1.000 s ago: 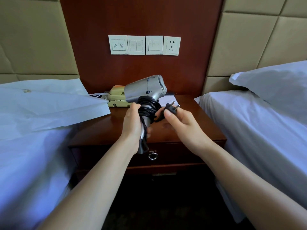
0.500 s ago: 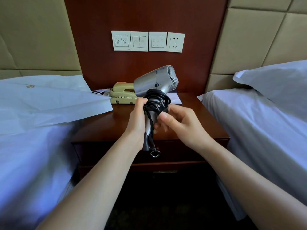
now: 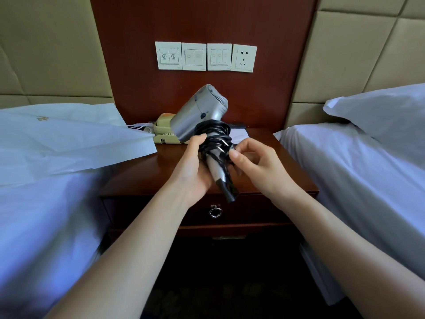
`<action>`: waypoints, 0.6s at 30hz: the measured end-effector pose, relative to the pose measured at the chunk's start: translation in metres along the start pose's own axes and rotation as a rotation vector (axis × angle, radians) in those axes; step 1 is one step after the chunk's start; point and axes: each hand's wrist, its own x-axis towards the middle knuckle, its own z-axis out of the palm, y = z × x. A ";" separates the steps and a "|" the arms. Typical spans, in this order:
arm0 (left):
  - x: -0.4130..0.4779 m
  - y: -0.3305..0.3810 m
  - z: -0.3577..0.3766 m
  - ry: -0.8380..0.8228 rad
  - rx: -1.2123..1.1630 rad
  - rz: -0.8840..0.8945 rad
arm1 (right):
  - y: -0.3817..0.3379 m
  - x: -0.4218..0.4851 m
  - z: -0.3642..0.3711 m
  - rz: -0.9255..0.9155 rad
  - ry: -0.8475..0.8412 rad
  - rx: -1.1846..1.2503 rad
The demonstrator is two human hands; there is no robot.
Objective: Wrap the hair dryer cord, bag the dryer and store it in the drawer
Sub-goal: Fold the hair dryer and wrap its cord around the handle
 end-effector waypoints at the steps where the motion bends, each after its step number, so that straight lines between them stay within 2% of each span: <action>1: -0.001 0.000 0.000 -0.022 -0.018 0.006 | 0.000 0.000 0.000 -0.002 -0.007 0.009; 10: -0.004 0.002 -0.001 -0.062 0.021 -0.046 | -0.004 -0.002 -0.004 -0.007 -0.046 0.045; 14: -0.004 -0.001 0.000 -0.017 0.004 -0.044 | -0.005 -0.004 -0.002 -0.021 -0.049 0.038; 18: -0.004 -0.003 0.003 0.076 0.026 -0.015 | -0.010 -0.004 -0.001 0.001 -0.155 0.065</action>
